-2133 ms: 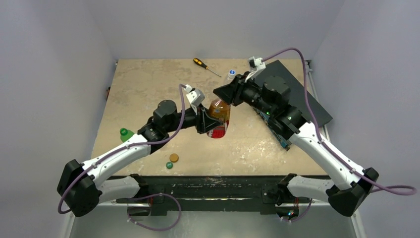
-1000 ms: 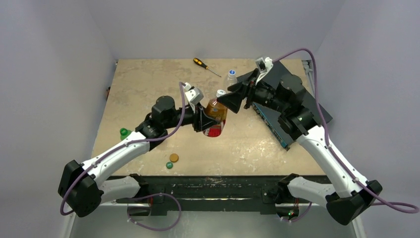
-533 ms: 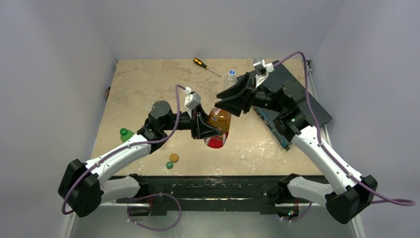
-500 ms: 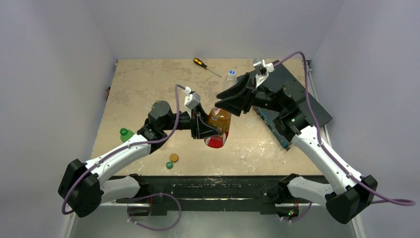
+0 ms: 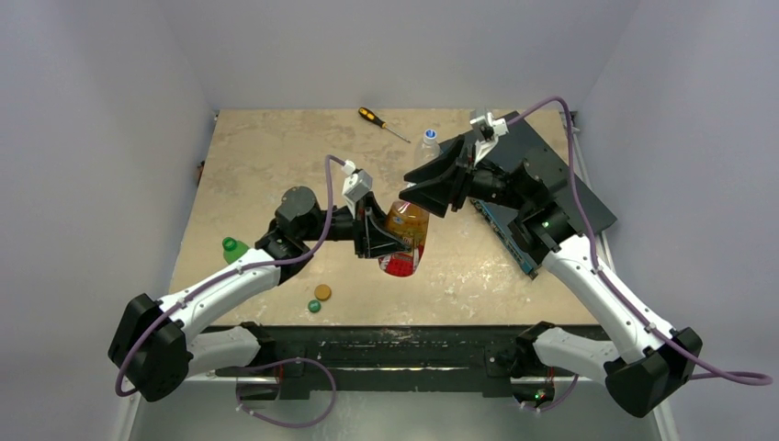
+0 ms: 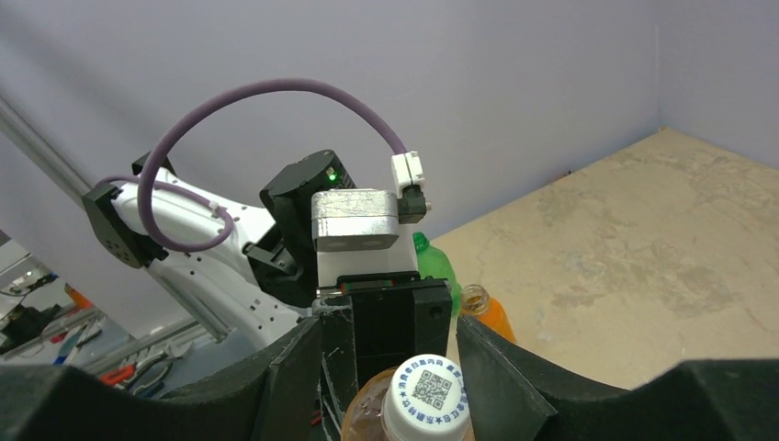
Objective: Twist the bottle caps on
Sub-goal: Screw the bottle cap onto the plastic bottle.
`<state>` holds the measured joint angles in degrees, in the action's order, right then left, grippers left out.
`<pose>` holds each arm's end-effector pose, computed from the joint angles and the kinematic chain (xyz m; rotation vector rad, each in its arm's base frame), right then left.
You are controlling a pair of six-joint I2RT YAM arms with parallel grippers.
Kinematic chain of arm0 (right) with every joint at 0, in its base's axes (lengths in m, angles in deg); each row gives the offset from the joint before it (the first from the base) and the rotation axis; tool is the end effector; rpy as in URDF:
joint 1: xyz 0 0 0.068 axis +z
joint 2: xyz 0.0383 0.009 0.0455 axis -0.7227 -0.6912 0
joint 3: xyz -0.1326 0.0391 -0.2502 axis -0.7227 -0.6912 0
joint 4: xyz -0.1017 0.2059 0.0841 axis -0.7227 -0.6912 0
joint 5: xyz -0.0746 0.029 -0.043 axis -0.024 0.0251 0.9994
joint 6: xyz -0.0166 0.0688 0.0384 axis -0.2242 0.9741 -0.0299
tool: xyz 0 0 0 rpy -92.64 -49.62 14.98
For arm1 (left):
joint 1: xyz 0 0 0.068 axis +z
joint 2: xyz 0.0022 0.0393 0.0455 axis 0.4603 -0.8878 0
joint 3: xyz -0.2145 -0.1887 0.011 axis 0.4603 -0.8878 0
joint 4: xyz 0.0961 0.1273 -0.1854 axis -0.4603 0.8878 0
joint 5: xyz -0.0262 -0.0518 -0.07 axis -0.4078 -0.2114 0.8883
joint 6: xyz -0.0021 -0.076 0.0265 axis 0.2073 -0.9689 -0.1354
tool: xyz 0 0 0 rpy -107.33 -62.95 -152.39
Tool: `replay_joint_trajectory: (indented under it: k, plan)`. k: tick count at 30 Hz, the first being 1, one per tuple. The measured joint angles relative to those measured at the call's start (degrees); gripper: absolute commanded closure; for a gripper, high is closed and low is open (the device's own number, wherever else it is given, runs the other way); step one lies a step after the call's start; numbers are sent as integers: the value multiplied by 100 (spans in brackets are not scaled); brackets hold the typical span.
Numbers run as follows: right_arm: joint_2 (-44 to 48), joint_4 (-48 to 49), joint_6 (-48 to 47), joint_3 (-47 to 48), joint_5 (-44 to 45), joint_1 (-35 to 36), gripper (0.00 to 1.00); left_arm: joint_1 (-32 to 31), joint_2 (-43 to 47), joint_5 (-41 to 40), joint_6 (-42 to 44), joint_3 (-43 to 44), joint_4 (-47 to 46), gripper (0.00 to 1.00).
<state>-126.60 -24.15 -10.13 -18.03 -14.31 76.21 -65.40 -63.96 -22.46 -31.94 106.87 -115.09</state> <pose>0.1815 0.1614 0.4453 -0.7096 1.3943 1.3849 0.1701 -0.2009 0.3408 0.8797 1.5120 -1.5798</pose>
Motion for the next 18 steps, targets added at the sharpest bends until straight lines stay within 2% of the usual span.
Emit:
replay_joint_trajectory:
  k: [10,14,18]
  plan:
    - [-98,-380,-162,46,208,0,43,0,-7,15,-11,-17,-50,100]
    - [-210,-525,-175,46,225,0,49,0,-7,15,-13,-17,-85,100]
    - [-214,-522,-146,46,212,4,48,11,-9,13,-11,-42,-87,100]
